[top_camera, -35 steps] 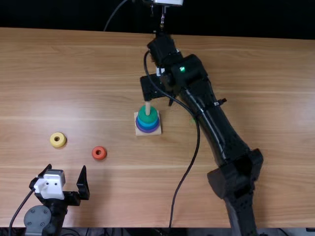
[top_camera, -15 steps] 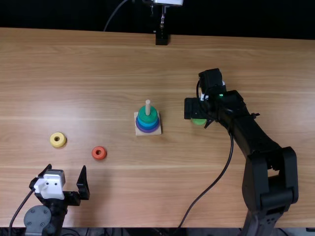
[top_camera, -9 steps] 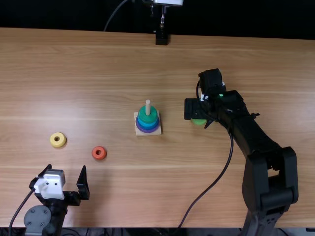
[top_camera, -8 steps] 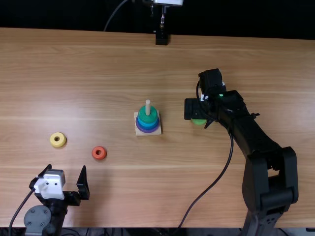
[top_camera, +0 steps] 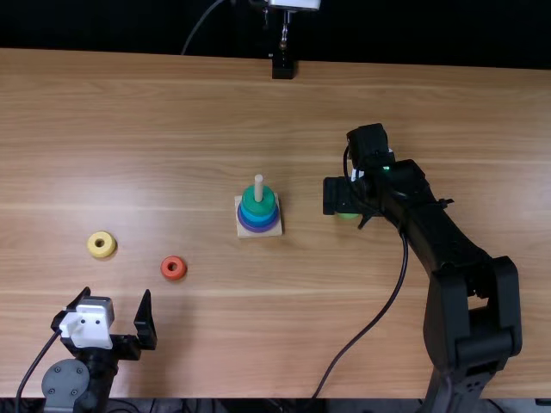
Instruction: Build the Hanoi tower: stack the rings onto the peg from bottom to top in this color order: purple, dark blue, light blue, dark green, light green, yellow, orange.
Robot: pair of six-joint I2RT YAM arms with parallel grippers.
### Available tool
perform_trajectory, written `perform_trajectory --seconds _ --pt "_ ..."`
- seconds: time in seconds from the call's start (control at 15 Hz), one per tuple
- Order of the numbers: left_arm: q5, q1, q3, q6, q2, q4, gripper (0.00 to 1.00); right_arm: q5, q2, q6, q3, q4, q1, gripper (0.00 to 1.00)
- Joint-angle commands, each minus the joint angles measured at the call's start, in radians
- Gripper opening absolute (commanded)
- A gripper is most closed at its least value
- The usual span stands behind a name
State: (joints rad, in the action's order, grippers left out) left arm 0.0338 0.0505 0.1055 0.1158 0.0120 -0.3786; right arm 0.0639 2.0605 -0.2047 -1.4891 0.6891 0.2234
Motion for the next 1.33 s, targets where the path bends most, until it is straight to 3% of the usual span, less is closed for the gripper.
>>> perform_trajectory --seconds 0.0,1.27 --pt "0.021 -0.017 -0.105 -0.003 -0.012 -0.069 1.0 0.012 -0.031 -0.007 0.021 0.002 -0.007 1.0" --pt "0.023 -0.017 -0.105 -0.003 -0.012 -0.069 1.0 0.012 0.03 -0.007 -0.007 -0.007 -0.007 1.0"
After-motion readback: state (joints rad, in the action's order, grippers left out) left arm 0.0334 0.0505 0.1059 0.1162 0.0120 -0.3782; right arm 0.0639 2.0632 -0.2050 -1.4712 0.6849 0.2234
